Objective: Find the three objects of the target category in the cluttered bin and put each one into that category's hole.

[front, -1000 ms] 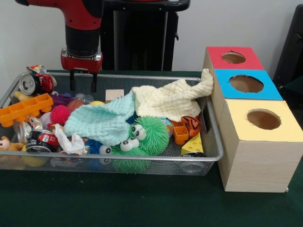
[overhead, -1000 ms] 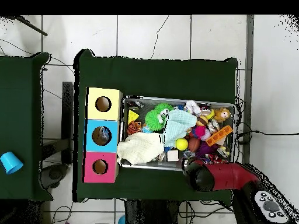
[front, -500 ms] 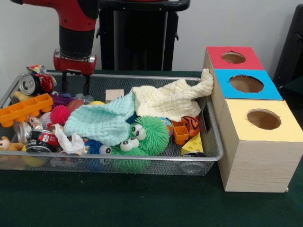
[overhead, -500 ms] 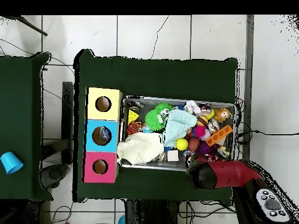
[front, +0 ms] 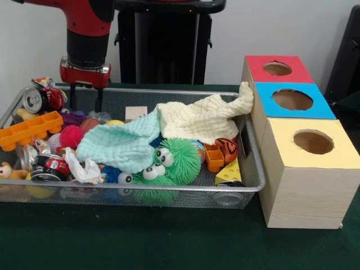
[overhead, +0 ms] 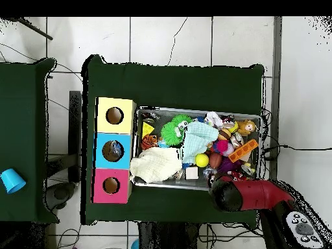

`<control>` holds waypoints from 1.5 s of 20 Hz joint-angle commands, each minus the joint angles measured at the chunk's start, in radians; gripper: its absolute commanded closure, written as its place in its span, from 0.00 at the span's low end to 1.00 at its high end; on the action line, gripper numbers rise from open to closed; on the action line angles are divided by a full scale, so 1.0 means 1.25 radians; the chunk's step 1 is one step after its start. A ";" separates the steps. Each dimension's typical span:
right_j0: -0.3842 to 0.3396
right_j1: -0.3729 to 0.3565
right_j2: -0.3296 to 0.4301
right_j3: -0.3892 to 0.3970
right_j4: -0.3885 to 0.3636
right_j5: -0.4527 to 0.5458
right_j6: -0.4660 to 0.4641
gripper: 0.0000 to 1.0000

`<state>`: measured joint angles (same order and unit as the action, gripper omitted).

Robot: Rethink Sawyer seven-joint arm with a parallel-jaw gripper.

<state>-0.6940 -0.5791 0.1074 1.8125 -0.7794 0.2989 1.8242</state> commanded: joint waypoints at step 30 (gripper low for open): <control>-0.126 0.031 0.165 0.023 0.069 0.004 0.005 0.00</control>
<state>-0.8329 -0.5763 0.1997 1.8268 -0.7322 0.2993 1.8242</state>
